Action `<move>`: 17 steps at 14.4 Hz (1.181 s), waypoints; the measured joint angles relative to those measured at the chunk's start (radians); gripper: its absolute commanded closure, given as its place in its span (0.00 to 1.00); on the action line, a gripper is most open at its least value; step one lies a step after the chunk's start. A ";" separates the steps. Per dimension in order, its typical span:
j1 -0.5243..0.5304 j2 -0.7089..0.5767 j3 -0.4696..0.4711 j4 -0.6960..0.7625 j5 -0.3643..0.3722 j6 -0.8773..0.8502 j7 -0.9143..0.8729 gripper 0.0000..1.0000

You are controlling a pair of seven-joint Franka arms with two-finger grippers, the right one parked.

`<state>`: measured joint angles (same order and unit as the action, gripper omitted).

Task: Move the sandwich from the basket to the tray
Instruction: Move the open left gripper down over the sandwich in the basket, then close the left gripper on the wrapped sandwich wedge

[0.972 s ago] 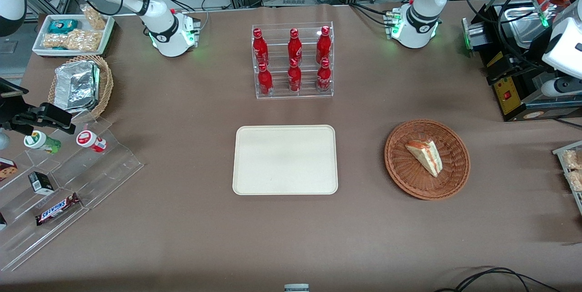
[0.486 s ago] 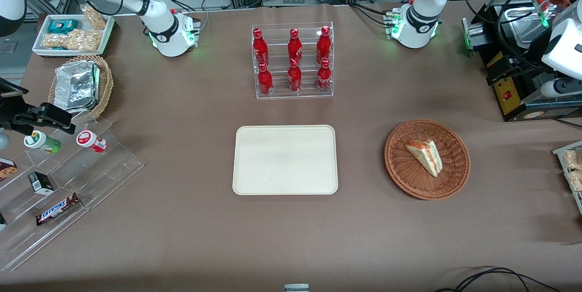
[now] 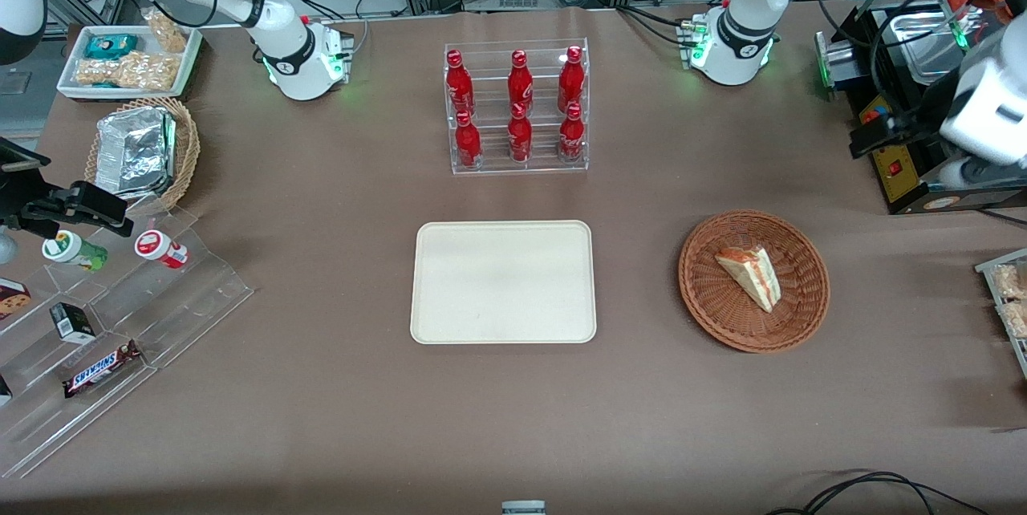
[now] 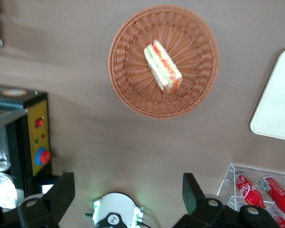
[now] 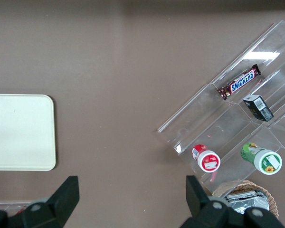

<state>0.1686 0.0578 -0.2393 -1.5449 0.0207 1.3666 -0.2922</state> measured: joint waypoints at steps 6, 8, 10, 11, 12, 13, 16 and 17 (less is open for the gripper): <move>-0.030 0.162 -0.005 -0.085 0.000 0.196 -0.180 0.00; -0.044 0.174 -0.006 -0.196 0.001 0.367 -0.255 0.00; -0.055 0.180 -0.007 -0.290 0.001 0.500 -0.333 0.00; -0.056 0.184 -0.006 -0.320 0.002 0.536 -0.377 0.00; -0.057 0.191 -0.006 -0.336 0.010 0.556 -0.414 0.00; -0.058 0.201 -0.006 -0.343 0.028 0.565 -0.444 0.00; -0.062 0.238 -0.006 -0.345 0.058 0.594 -0.517 0.00; -0.063 0.252 -0.006 -0.346 0.060 0.607 -0.532 0.00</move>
<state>0.1054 0.3095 -0.2458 -1.8911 0.0804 1.9739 -0.8246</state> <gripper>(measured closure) 0.000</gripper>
